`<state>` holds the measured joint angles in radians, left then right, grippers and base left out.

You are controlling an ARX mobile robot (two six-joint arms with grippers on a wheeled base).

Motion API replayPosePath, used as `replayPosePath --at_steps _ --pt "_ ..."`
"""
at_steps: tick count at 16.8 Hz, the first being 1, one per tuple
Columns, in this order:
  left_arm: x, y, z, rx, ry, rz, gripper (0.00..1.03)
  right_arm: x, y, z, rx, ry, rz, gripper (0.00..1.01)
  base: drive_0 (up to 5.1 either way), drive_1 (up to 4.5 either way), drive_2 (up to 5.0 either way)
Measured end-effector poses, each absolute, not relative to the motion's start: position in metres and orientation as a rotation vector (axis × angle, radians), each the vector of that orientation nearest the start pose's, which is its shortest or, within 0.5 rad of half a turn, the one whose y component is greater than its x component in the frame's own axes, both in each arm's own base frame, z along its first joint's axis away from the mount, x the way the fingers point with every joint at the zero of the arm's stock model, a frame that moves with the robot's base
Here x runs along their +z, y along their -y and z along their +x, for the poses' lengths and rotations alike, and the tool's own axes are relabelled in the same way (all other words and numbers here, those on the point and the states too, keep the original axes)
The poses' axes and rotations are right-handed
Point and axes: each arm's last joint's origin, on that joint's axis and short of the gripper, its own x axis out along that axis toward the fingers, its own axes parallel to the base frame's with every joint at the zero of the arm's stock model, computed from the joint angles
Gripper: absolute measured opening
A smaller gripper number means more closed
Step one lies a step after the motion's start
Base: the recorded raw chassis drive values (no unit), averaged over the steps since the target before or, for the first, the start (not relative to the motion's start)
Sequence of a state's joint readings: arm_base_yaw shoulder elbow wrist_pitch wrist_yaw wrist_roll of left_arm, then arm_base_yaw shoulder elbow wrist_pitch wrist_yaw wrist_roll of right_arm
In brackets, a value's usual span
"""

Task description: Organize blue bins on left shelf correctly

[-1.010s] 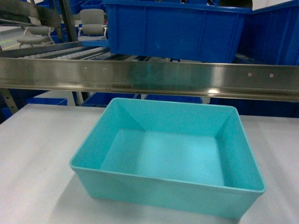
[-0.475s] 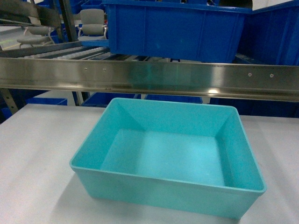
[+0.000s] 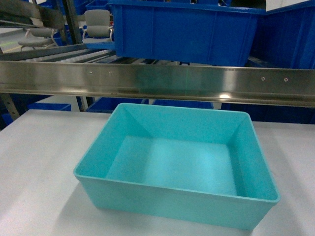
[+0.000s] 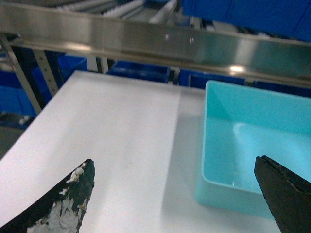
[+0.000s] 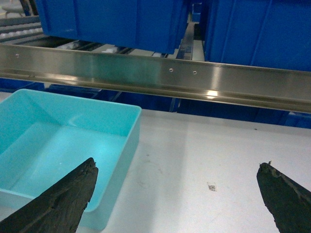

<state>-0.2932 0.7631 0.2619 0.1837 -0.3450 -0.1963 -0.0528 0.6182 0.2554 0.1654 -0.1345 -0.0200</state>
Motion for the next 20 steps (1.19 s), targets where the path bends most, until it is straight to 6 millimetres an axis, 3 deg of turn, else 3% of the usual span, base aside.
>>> replayPosePath --at_steps 2,6,8,15,18,20 --pt "0.185 0.048 0.172 0.059 -0.411 -0.101 0.98 0.212 -0.002 0.168 0.137 -0.294 0.018 0.98 0.0 0.0 0.0" --pt "0.199 0.05 0.199 0.087 -0.46 -0.113 0.98 0.228 -0.03 0.201 0.299 -0.521 0.079 0.98 0.0 0.0 0.0" --pt "0.198 0.05 0.199 0.08 -0.47 -0.115 0.98 0.221 -0.036 0.201 0.324 -0.578 0.098 0.98 0.0 0.0 0.0" --pt "0.196 0.052 0.204 0.084 -0.465 -0.12 0.98 0.222 -0.037 0.207 0.316 -0.528 0.082 0.98 0.0 0.0 0.0" --pt "0.183 0.059 0.239 0.09 -0.551 -0.144 0.98 0.215 -0.051 0.24 0.323 -0.548 0.009 0.98 0.0 0.0 0.0" --pt "0.185 0.067 0.261 0.06 -0.564 -0.174 0.98 0.216 -0.063 0.26 0.33 -0.534 -0.045 0.98 0.0 0.0 0.0"
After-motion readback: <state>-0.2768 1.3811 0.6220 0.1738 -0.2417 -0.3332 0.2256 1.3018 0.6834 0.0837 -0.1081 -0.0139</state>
